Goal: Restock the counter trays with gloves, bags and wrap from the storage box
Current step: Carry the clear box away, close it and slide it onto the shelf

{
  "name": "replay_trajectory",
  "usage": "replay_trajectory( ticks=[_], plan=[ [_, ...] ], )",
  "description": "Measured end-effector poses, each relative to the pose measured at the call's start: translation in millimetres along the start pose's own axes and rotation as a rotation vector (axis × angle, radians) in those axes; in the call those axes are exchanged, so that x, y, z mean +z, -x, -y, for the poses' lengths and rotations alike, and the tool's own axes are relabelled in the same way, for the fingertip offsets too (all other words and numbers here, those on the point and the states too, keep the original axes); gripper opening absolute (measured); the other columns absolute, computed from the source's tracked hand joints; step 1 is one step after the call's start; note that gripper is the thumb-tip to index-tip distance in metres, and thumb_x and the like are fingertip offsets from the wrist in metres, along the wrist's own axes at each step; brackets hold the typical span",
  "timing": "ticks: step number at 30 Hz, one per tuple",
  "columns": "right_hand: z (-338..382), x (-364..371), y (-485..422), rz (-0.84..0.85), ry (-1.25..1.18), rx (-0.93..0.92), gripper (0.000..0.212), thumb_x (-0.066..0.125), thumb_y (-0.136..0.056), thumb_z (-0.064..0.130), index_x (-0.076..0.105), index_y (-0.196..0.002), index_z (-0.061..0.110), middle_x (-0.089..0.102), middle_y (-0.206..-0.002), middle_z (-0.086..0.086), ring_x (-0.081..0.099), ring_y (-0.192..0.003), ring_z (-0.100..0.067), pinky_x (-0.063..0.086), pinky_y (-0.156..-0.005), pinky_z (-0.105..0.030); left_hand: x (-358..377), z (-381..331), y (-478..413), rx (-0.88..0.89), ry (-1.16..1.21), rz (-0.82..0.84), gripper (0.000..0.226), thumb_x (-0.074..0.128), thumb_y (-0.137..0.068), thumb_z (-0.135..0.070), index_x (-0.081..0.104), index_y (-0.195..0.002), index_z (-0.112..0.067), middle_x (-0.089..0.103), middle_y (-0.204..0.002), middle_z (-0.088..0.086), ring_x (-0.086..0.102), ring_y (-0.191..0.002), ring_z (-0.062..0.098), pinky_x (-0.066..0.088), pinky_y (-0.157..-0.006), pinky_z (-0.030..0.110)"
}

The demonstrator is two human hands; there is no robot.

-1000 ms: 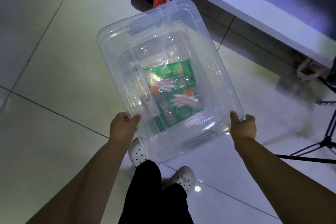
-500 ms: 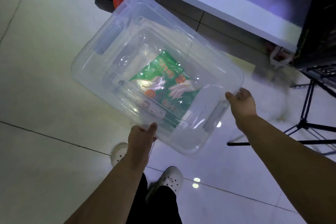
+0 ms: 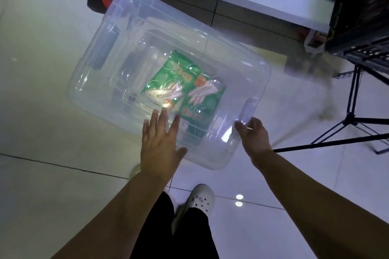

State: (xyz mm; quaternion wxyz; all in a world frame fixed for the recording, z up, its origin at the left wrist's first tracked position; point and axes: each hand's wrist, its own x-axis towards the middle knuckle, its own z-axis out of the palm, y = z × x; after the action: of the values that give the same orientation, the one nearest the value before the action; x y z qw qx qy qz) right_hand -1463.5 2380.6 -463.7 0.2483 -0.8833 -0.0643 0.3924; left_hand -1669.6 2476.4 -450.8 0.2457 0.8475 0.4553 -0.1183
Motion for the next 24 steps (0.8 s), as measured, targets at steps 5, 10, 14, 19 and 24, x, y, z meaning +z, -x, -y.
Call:
replay_trajectory(
  ticks=[5,10,14,19,24],
  plan=[
    [-14.1,0.3,-6.5,-0.016,0.128,-0.032,0.034,0.049,-0.094,0.035,0.048,-0.075,0.006,0.046,-0.064,-0.002,0.045,-0.068,-0.025,0.034,-0.058,-0.031,10.3,1.8,-20.8,0.195,-0.225,0.179,0.098,0.051,-0.08,-0.063,-0.02,-0.142,-0.036,-0.026,-0.154,0.006,-0.027,-0.14,0.029,-0.017,-0.109,0.053],
    [-26.6,0.1,-13.4,-0.008,-0.003,-0.039,0.029,0.061,-0.086,0.038,0.057,-0.098,0.011,0.062,-0.106,-0.012,0.057,-0.093,-0.024,0.044,-0.081,-0.032,12.6,6.6,-23.3,0.18,-0.228,0.224,0.099,0.051,-0.079,-0.063,-0.028,-0.133,-0.041,-0.035,-0.148,-0.002,-0.036,-0.132,0.022,-0.008,-0.108,0.063],
    [-22.6,-2.2,-24.5,0.076,-0.253,0.205,0.088,0.072,-0.076,0.041,0.024,-0.143,0.011,0.037,-0.145,-0.01,0.043,-0.127,-0.026,0.033,-0.105,-0.037,9.8,5.4,-24.9,0.165,-0.201,0.237,0.099,0.054,-0.078,-0.062,-0.024,-0.137,-0.042,-0.027,-0.154,-0.002,-0.031,-0.138,0.022,-0.004,-0.108,0.065],
    [-14.5,0.2,-23.2,-0.033,-0.276,0.156,0.046,0.075,-0.072,0.027,0.055,-0.098,-0.006,0.053,-0.084,-0.014,0.052,-0.072,-0.025,0.049,-0.071,-0.035,11.5,3.5,-23.6,0.169,-0.239,0.227,0.097,0.05,-0.08,-0.064,-0.028,-0.134,-0.04,-0.033,-0.148,-0.001,-0.035,-0.132,0.022,-0.001,-0.108,0.066],
    [-5.4,4.1,-21.2,-0.314,-0.134,0.021,0.029,0.067,-0.07,0.018,0.047,-0.065,-0.003,0.043,-0.069,-0.013,0.039,-0.055,-0.024,0.033,-0.054,-0.027,23.3,-15.4,-19.8,0.151,-0.254,0.21,0.096,0.044,-0.082,-0.064,-0.028,-0.138,-0.035,-0.035,-0.149,0.005,-0.029,-0.138,0.03,0.002,-0.107,0.068]
  ],
)
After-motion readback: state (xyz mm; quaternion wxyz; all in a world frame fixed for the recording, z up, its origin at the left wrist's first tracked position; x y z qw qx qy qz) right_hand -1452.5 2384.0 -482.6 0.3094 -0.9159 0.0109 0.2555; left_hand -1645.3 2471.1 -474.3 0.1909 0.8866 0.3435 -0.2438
